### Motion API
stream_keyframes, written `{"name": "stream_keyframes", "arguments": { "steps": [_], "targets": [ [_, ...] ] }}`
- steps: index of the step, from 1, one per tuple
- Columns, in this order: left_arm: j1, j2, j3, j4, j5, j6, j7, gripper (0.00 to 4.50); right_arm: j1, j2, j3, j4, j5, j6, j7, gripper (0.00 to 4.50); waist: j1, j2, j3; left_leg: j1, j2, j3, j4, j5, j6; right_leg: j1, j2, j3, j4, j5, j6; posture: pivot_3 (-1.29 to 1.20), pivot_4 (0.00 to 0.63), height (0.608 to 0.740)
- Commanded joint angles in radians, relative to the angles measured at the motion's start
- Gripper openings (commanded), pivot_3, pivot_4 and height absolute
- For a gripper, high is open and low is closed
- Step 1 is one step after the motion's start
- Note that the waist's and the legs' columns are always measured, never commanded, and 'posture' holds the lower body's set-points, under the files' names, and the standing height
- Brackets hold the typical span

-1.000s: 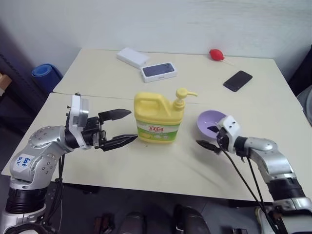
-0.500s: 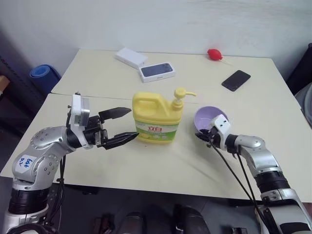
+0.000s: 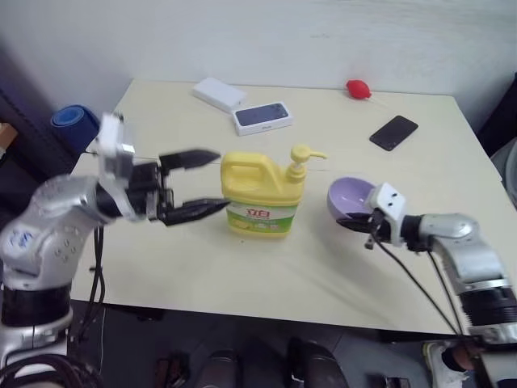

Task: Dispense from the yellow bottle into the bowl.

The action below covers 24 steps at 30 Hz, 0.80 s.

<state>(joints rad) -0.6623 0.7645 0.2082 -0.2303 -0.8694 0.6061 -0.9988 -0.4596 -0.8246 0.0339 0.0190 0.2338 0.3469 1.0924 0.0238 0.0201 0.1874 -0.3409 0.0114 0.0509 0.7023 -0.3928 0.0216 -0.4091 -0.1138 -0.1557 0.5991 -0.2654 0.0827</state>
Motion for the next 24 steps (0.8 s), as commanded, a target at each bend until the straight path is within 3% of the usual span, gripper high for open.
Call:
{"name": "stream_keyframes", "arguments": {
  "steps": [1,2,5,10,17,24],
  "targets": [
    [-0.145,-0.024,-0.056,0.082,0.044,-0.017,-0.024,4.50,-0.053,-0.064,0.011,-0.169,0.040,0.063,0.076,0.02,0.000,0.000,0.000,0.001,0.000,0.001,0.000,0.000,0.000,0.000,0.000,-0.001,0.001,0.000,0.000,0.00,0.150,0.740],
    [-0.188,-0.048,-0.083,0.119,0.081,-0.048,-0.027,4.50,-0.068,-0.074,0.020,-0.199,0.048,0.090,0.088,0.02,0.000,0.000,0.000,0.002,0.000,0.002,-0.001,0.000,0.000,0.000,0.000,-0.001,0.001,0.000,0.000,0.00,0.150,0.740],
    [-0.278,-0.115,-0.139,0.216,0.150,-0.091,-0.038,3.72,-0.106,-0.085,0.038,-0.249,0.057,0.135,0.105,0.00,0.000,-0.002,0.001,0.002,-0.001,0.004,-0.001,0.000,0.000,0.000,0.000,-0.001,0.002,0.000,0.000,0.00,0.150,0.740],
    [-0.361,-0.212,-0.253,0.335,0.282,-0.171,-0.082,2.13,-0.159,-0.081,0.053,-0.279,0.068,0.189,0.107,0.00,0.000,-0.004,0.002,0.000,-0.001,0.012,-0.001,0.000,0.000,-0.003,0.001,-0.001,0.002,0.000,0.000,0.00,0.150,0.740],
    [-0.427,-0.339,-0.276,0.438,0.360,-0.225,-0.054,0.01,-0.181,-0.086,0.060,-0.276,0.060,0.195,0.114,0.00,0.000,-0.006,0.003,-0.004,-0.001,0.012,0.001,0.000,0.000,-0.005,0.000,-0.002,0.002,0.000,0.000,0.00,0.150,0.740],
    [-0.454,-0.409,-0.308,0.534,0.451,-0.276,-0.055,0.01,-0.204,-0.088,0.049,-0.279,0.068,0.204,0.120,0.00,-0.002,-0.006,0.004,-0.004,-0.001,0.013,0.002,0.000,0.001,-0.006,0.000,-0.002,0.003,0.000,0.001,0.00,0.150,0.740]
  ]
}}
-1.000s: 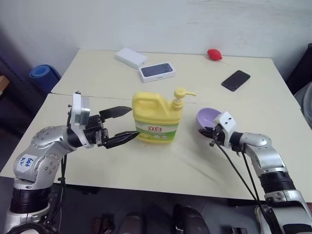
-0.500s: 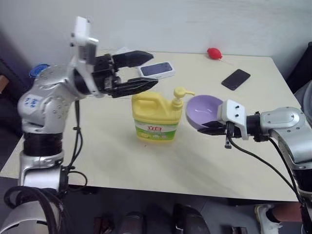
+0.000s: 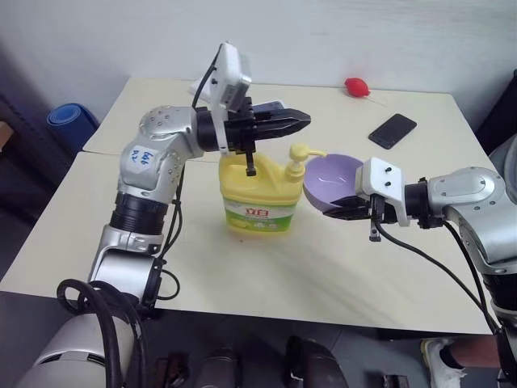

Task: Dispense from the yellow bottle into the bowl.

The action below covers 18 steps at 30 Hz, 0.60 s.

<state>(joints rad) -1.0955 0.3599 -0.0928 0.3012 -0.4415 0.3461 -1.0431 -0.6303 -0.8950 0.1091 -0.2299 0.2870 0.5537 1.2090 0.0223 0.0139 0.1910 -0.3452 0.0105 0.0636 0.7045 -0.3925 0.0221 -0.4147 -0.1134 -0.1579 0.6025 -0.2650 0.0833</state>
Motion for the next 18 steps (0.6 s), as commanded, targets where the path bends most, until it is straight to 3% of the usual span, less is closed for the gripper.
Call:
{"name": "stream_keyframes", "arguments": {
  "steps": [1,18],
  "targets": [
    [-0.018,-0.008,-0.017,0.006,0.034,-0.016,-0.016,0.01,-0.039,-0.018,-0.029,-0.029,0.018,-0.002,0.003,0.00,0.000,0.000,0.000,0.000,0.000,0.000,0.000,0.000,0.000,0.000,0.000,0.000,0.000,0.000,0.000,0.00,0.150,0.740],
    [0.014,0.002,-0.106,0.057,0.171,0.049,-0.011,0.01,-0.046,-0.023,-0.054,-0.052,0.046,0.017,-0.016,0.00,0.001,0.000,0.000,0.000,0.000,0.000,0.003,0.000,0.000,0.000,-0.001,0.000,0.003,0.000,0.000,0.00,0.150,0.740]
  ]
}}
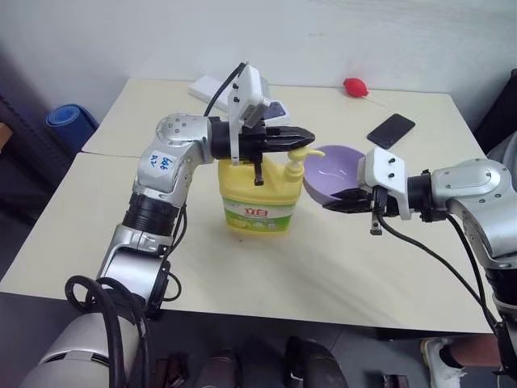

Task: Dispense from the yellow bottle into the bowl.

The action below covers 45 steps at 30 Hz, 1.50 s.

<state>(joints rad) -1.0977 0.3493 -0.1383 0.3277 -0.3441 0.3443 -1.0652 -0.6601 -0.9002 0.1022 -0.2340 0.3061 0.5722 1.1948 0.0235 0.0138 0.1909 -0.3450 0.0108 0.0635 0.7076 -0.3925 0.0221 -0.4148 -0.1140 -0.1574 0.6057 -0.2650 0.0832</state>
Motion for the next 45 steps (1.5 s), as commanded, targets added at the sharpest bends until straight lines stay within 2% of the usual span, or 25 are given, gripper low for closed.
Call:
{"name": "stream_keyframes", "arguments": {
  "steps": [1,15,19,24,33,40,45],
  "targets": [
    [0.023,0.014,-0.072,0.031,0.088,0.046,0.014,0.01,-0.015,-0.019,-0.047,-0.048,0.027,-0.002,-0.004,0.00,0.000,0.000,0.000,0.000,0.000,0.000,0.000,0.000,0.000,0.000,0.000,0.000,0.000,0.000,0.000,0.00,0.150,0.740],
    [0.054,-0.011,-0.094,0.053,0.134,-0.005,0.027,0.01,-0.001,-0.019,-0.053,-0.045,0.033,-0.002,-0.023,0.00,0.001,-0.002,-0.002,0.008,0.000,-0.002,0.001,0.000,0.000,0.006,0.000,0.002,0.001,0.000,0.000,0.00,0.150,0.740],
    [0.062,0.020,-0.134,0.057,0.179,-0.051,-0.010,0.01,0.011,-0.019,-0.060,-0.048,0.036,-0.003,-0.027,0.00,0.002,-0.002,-0.002,0.008,0.000,-0.002,0.001,0.000,0.000,0.006,0.000,0.002,0.001,0.000,0.000,0.00,0.150,0.740],
    [0.071,0.000,-0.113,0.054,0.147,0.024,0.005,0.01,0.026,-0.014,-0.064,-0.056,0.039,-0.003,-0.038,0.00,0.003,-0.004,-0.004,0.008,0.000,-0.002,0.001,0.000,0.000,0.007,0.000,0.002,0.002,0.000,0.000,0.00,0.150,0.740],
    [0.091,-0.002,-0.113,0.048,0.149,0.029,-0.002,0.01,0.043,-0.015,-0.070,-0.066,0.050,-0.001,-0.052,0.00,0.003,-0.005,-0.005,0.010,0.000,-0.007,0.001,0.000,0.000,0.008,0.000,0.002,0.001,0.000,0.000,0.00,0.150,0.740],
    [0.031,-0.029,0.026,0.040,0.013,0.046,-0.023,0.01,0.062,-0.024,-0.074,-0.045,0.043,-0.011,-0.052,0.00,0.002,-0.006,-0.005,0.009,0.000,-0.008,0.001,0.000,0.000,0.008,0.000,0.002,0.001,0.000,0.000,0.00,0.150,0.740],
    [-0.050,0.002,0.208,0.048,-0.135,0.058,-0.042,0.01,0.126,-0.025,-0.103,-0.001,0.036,-0.048,-0.062,0.00,0.002,-0.007,-0.003,0.003,0.000,-0.008,0.001,0.000,0.000,0.003,0.000,0.001,0.001,0.000,0.000,0.00,0.150,0.740]
  ]
}}
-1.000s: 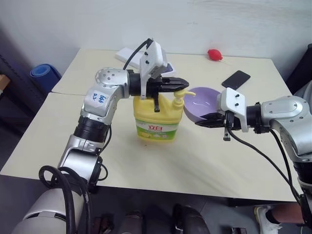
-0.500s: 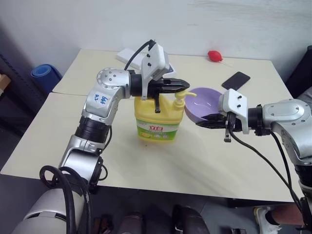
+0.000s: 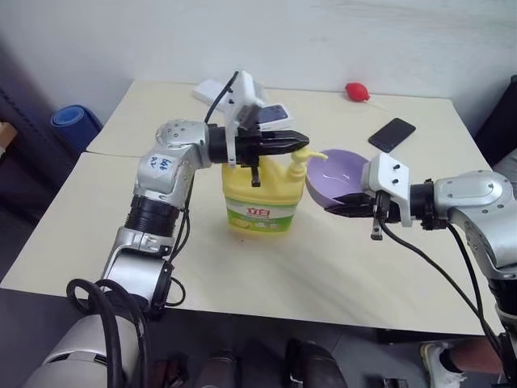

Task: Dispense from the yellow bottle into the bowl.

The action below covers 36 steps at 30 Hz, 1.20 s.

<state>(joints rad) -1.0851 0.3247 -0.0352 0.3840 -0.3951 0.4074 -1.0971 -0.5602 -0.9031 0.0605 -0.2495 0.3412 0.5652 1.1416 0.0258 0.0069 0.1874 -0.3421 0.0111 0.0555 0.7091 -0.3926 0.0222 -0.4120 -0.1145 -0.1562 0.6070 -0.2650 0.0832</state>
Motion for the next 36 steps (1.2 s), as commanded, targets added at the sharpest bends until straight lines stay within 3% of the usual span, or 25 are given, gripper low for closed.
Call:
{"name": "stream_keyframes", "arguments": {
  "steps": [1,6,10,16,17,20,27,30,34,36],
  "targets": [
    [-0.069,0.041,0.131,-0.004,-0.099,-0.016,-0.017,0.01,0.044,-0.021,-0.068,0.027,-0.002,-0.060,-0.008,0.00,-0.001,0.000,0.000,-0.004,0.000,0.000,0.001,0.000,0.000,-0.002,0.000,-0.001,0.000,0.000,0.000,0.00,0.150,0.740],
    [-0.013,0.155,0.225,-0.024,-0.142,-0.046,-0.070,0.01,0.149,0.026,-0.113,0.153,-0.029,-0.213,-0.048,0.00,-0.002,0.000,0.000,-0.013,0.000,0.002,0.005,0.000,0.000,-0.010,0.000,-0.003,0.001,0.000,0.000,0.00,0.150,0.740],
    [0.194,0.291,0.282,-0.117,-0.139,-0.081,-0.126,0.01,0.215,0.097,-0.131,0.388,-0.067,-0.441,-0.058,0.00,-0.011,0.000,0.001,-0.011,0.000,0.008,0.004,0.000,0.000,-0.009,0.000,-0.002,0.002,0.000,0.000,0.00,0.150,0.740],
    [0.613,0.354,0.366,-0.219,-0.084,-0.213,-0.072,0.01,0.210,0.168,-0.151,0.691,-0.121,-0.709,-0.098,0.00,-0.020,0.002,0.002,-0.011,0.001,0.006,0.005,0.000,0.000,-0.010,0.000,-0.001,0.003,0.000,0.000,0.00,0.150,0.740],
    [0.657,0.351,0.376,-0.237,-0.093,-0.209,-0.055,0.00,0.208,0.174,-0.153,0.715,-0.122,-0.732,-0.101,0.30,-0.019,0.003,0.003,-0.011,0.001,0.006,0.005,0.000,0.000,-0.009,0.000,0.000,0.003,0.000,0.000,0.00,0.150,0.740],
    [0.791,0.327,0.378,-0.321,-0.101,-0.195,0.003,0.57,0.227,0.189,-0.176,0.720,-0.079,-0.741,-0.083,1.12,-0.011,0.003,0.003,-0.012,0.001,0.002,0.006,0.000,0.000,-0.010,-0.001,0.000,0.004,0.000,0.000,0.00,0.150,0.740],
    [1.060,0.305,0.340,-0.377,0.037,-0.392,0.056,2.64,0.358,0.167,-0.285,0.498,0.042,-0.803,-0.030,3.50,-0.003,0.004,0.002,-0.011,0.001,-0.001,0.006,0.000,0.000,-0.009,-0.001,0.003,0.004,0.000,0.000,0.00,0.150,0.740],
    [1.178,0.297,0.331,-0.370,0.088,-0.509,0.062,3.55,0.511,0.190,-0.286,0.312,0.125,-0.814,0.038,3.54,-0.002,0.004,0.002,-0.010,0.001,0.000,0.005,-0.001,0.000,-0.009,-0.001,0.003,0.004,0.000,0.000,0.00,0.150,0.740],
    [1.261,0.278,0.316,-0.349,0.145,-0.621,0.108,3.55,0.661,0.225,-0.249,0.196,0.146,-0.827,0.075,3.54,0.002,0.005,0.002,-0.009,0.001,-0.001,0.005,-0.002,0.000,-0.009,-0.001,0.004,0.003,0.000,-0.001,0.00,0.150,0.740],
    [1.282,0.266,0.307,-0.339,0.172,-0.669,0.134,3.59,0.693,0.247,-0.231,0.197,0.129,-0.875,0.092,4.15,0.001,0.005,0.002,-0.008,0.001,0.000,0.006,-0.002,0.002,-0.006,-0.002,0.003,0.003,0.001,-0.001,0.00,0.150,0.740]
  ]
}}
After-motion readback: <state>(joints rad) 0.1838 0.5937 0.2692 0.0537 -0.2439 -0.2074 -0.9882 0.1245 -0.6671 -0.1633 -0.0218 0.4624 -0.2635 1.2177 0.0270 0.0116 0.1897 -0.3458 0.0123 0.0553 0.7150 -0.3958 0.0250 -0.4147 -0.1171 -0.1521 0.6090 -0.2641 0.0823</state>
